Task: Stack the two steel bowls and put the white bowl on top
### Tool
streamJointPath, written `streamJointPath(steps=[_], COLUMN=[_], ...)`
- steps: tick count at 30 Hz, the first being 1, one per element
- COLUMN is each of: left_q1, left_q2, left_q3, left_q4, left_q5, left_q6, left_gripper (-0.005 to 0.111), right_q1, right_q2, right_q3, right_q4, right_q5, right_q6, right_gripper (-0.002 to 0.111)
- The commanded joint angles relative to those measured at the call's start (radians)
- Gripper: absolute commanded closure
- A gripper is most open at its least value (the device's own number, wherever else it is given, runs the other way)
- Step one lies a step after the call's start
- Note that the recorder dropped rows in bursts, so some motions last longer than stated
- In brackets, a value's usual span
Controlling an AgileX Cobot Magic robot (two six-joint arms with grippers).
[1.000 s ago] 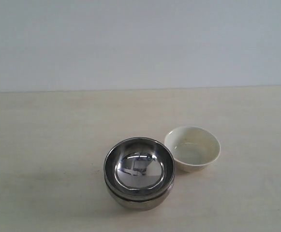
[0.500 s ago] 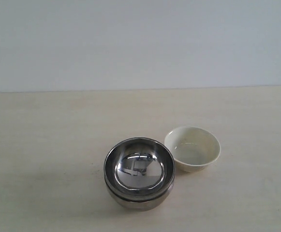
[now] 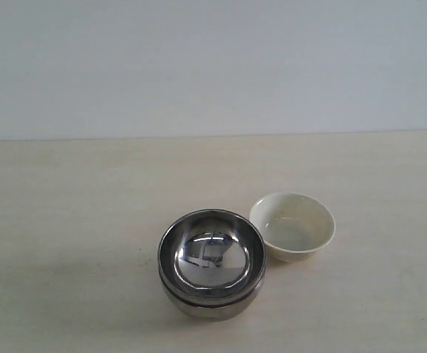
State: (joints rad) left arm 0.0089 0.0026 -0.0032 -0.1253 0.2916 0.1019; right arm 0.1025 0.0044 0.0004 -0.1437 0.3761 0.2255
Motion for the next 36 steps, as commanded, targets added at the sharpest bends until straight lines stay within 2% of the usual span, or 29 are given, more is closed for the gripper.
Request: streamJointPath(steps=[1, 30, 36], left_q1=[0.001, 0.001, 0.001], left_q2=[-0.003, -0.003, -0.003], left_q3=[0.003, 0.003, 0.003], left_q4=[0.017, 0.017, 0.017], left_q5=[0.016, 0.016, 0.016], left_q6=[-0.029, -0.023, -0.023], left_gripper=[0.103, 0.103, 0.103], right_q1=[-0.003, -0.003, -0.003], right_q2=[-0.004, -0.004, -0.004], right_q3=[0.0, 0.0, 0.0], right_q4=[-0.002, 0.006, 0.315], right_q5=[-0.007, -0.007, -0.035], right_q6=[0.0, 0.008, 0.373], right_gripper=[0.108, 0.108, 0.108])
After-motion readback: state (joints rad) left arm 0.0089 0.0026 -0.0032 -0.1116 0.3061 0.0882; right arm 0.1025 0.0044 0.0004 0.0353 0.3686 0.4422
